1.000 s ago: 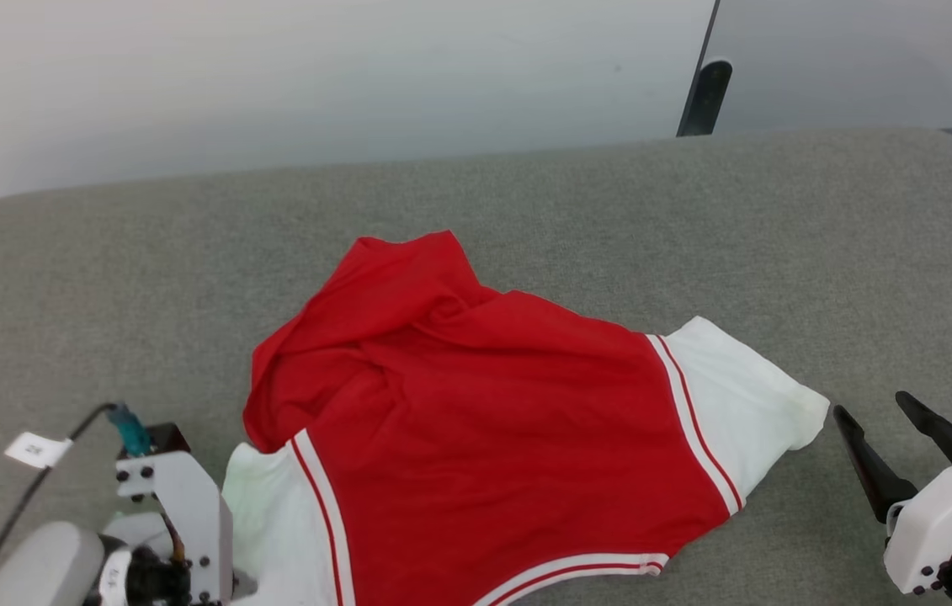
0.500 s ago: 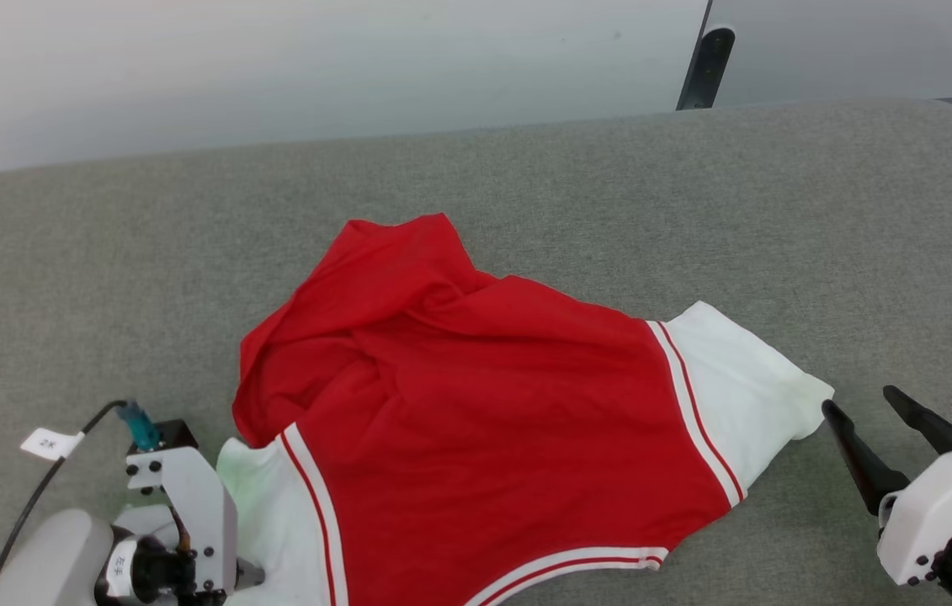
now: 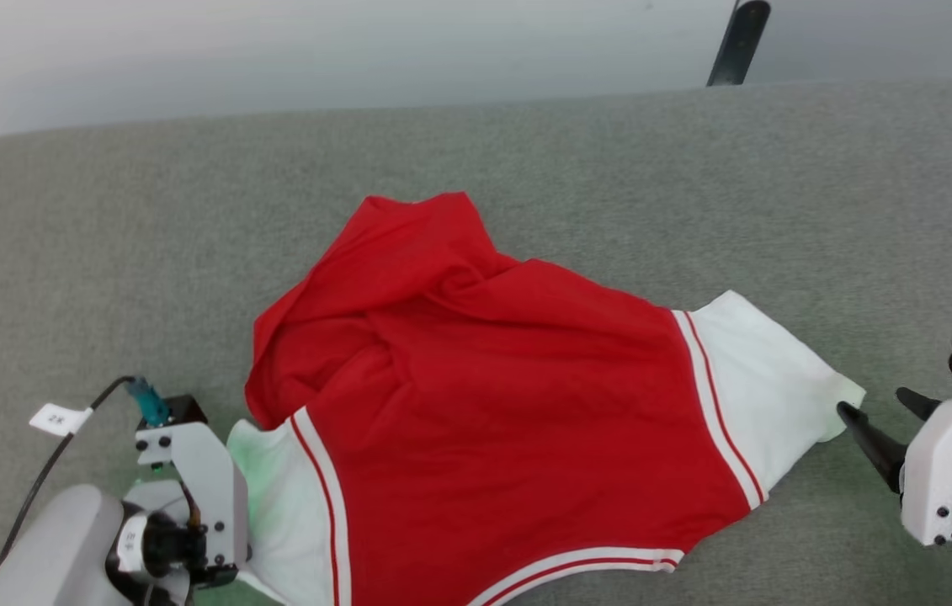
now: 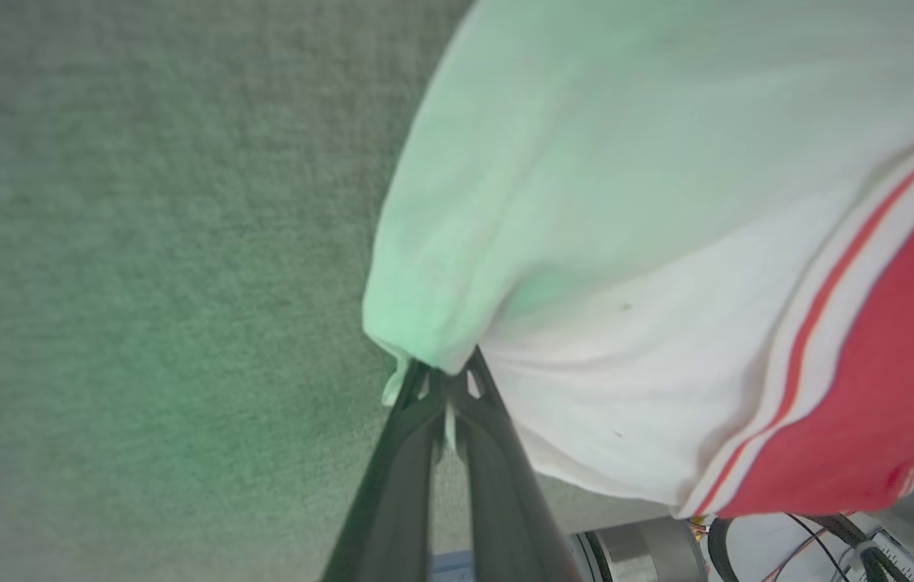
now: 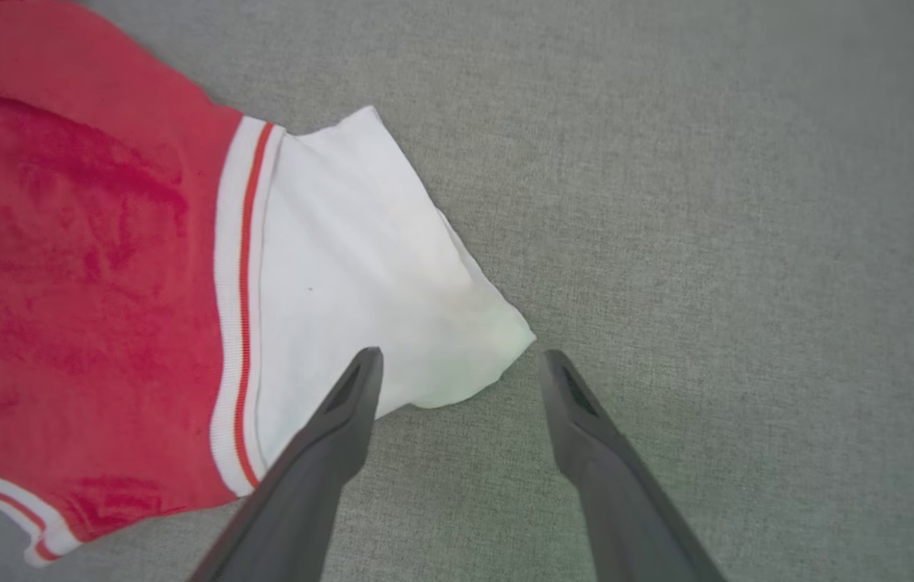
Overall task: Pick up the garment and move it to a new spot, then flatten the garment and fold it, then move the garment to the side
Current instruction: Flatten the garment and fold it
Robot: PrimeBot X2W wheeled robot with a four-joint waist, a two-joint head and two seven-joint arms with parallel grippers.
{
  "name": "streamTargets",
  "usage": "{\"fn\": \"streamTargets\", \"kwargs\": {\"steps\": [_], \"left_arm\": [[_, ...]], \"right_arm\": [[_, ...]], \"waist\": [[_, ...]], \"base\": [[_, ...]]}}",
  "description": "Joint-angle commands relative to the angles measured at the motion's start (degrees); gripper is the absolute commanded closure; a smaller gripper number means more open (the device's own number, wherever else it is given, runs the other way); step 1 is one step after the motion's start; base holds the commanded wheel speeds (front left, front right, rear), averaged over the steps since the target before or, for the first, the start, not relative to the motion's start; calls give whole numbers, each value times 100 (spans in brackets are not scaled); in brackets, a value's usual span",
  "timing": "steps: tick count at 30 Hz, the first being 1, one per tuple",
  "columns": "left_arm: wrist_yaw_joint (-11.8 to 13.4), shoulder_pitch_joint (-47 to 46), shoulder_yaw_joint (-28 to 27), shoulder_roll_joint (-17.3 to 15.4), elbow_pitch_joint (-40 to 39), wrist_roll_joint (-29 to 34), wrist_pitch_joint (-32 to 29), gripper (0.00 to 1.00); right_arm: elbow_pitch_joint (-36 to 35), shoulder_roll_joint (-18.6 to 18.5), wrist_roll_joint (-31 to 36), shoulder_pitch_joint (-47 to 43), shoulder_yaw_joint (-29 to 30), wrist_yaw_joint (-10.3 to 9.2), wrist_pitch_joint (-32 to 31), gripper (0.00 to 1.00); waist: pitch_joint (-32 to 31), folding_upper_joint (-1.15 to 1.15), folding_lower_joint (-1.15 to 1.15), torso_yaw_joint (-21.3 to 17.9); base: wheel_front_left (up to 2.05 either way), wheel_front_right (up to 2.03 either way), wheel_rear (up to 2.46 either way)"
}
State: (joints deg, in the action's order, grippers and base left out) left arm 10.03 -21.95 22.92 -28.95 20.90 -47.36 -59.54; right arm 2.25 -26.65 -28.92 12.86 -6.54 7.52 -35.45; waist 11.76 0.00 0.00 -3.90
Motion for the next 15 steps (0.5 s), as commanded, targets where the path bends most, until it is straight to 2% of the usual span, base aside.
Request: {"fn": "streamTargets", "kwargs": {"steps": [1, 7, 15], "left_arm": [[-47, 21, 184, 381, 133, 40, 220, 100], [-35, -194, 213, 533, 153, 70, 358, 100], [-107, -441, 295, 718, 244, 104, 514, 100]], "right_arm": [[50, -36, -81, 123, -17, -6, -122, 0], [477, -245, -271, 531, -114, -6, -669, 0], [1251, -315, -470, 946, -423, -6, -928, 0]], "waist": [[120, 0, 0, 90], [361, 0, 0, 251], [593, 0, 0, 443]], "base": [[0, 0, 0], [0, 0, 0], [0, 0, 0]]}}
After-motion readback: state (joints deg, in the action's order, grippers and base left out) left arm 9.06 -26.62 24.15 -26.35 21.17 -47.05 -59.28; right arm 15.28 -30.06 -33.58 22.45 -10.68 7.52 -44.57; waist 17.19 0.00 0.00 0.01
